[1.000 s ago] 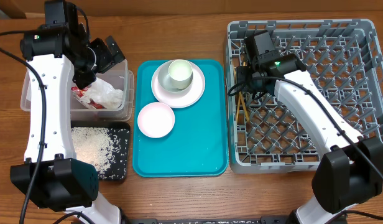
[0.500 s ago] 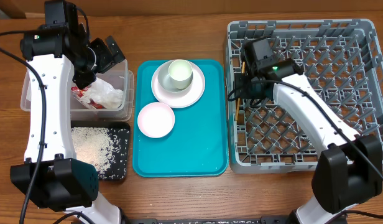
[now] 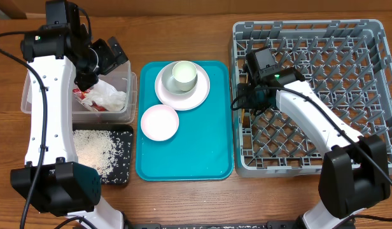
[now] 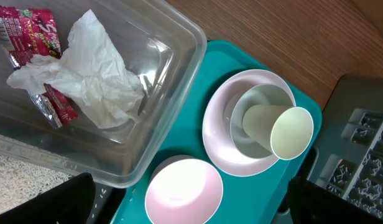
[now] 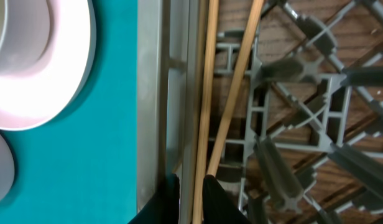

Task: Sort waste into correct bins and load items into the dishwasher
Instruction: 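Lower the second chopstick into the rack and open right gripper, then move right gripper to the pale green cup on the white plate and grasp its rim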

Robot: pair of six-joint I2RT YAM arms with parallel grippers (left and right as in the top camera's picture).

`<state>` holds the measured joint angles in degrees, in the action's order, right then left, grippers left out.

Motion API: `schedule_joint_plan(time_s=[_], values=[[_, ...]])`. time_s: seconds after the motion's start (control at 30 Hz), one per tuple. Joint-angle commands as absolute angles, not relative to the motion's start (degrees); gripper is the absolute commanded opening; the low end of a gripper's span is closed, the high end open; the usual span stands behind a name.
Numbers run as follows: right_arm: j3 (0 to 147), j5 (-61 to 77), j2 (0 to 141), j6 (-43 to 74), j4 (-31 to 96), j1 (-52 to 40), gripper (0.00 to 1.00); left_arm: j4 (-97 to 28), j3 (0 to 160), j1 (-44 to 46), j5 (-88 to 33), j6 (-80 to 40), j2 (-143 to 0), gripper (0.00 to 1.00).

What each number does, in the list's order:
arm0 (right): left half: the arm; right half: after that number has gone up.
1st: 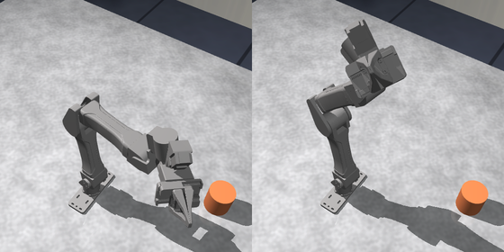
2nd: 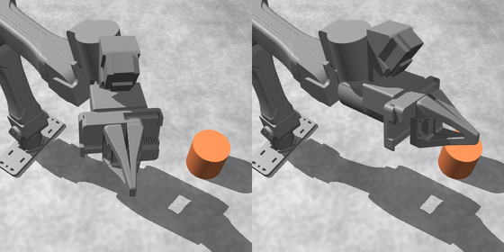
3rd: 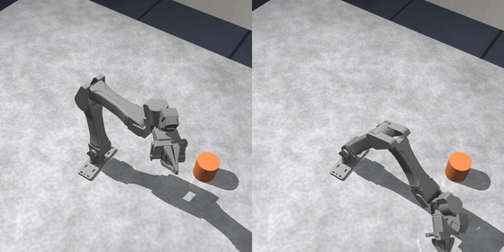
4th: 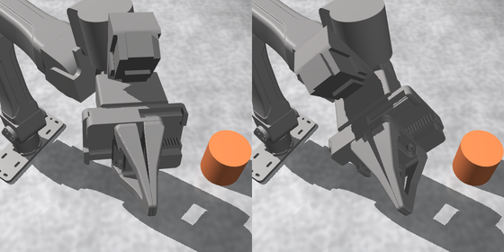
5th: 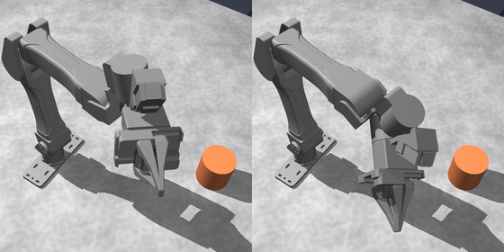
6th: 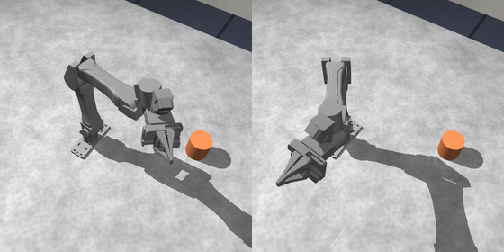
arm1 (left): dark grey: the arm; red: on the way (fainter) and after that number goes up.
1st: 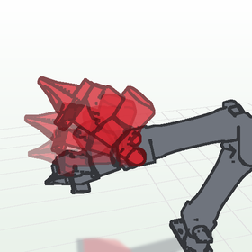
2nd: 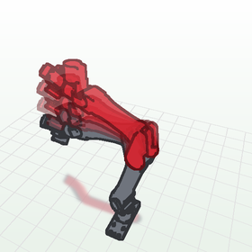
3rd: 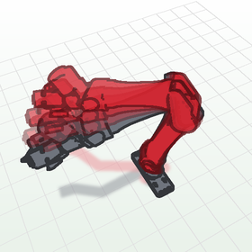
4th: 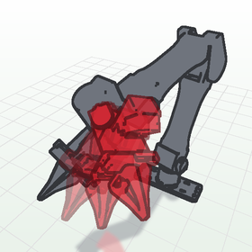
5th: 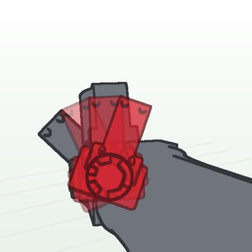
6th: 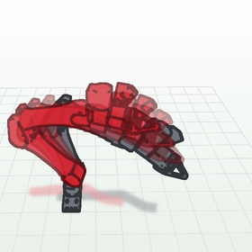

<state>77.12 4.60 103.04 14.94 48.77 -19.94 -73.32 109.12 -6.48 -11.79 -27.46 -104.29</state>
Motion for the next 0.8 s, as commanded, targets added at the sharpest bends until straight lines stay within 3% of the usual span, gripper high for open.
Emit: schedule_joint_plan(time_s=[0.0, 0.2, 0.43, 0.63, 0.77], values=[[76.99, 6.07, 103.0, 14.74, 48.77, -20.56, 0.16, -73.41, 109.97, -6.35, -11.55, -27.0, -104.36, 1.0], [76.99, 5.8, 103.0, 14.76, 49.19, -20.56, 0.16, -73.41, 109.97, -6.35, -11.55, -27.0, -104.36, 1.0], [82.41, -5.78, 102.63, 13.78, 50.7, -20.12, 0.16, -73.41, 109.97, -6.35, -11.55, -27.0, -104.36, 1.0], [95.81, -3.09, 101.69, 11.4, 57.43, -21.56, 0.18, -73.41, 109.97, -6.35, -11.55, -27.0, -104.36, 1.0], [99.9, 5.1, 101.58, 5.78, 57.47, -24.6, 0.27, -73.41, 109.97, -6.35, -11.55, -27.0, -104.36, 1.0]])
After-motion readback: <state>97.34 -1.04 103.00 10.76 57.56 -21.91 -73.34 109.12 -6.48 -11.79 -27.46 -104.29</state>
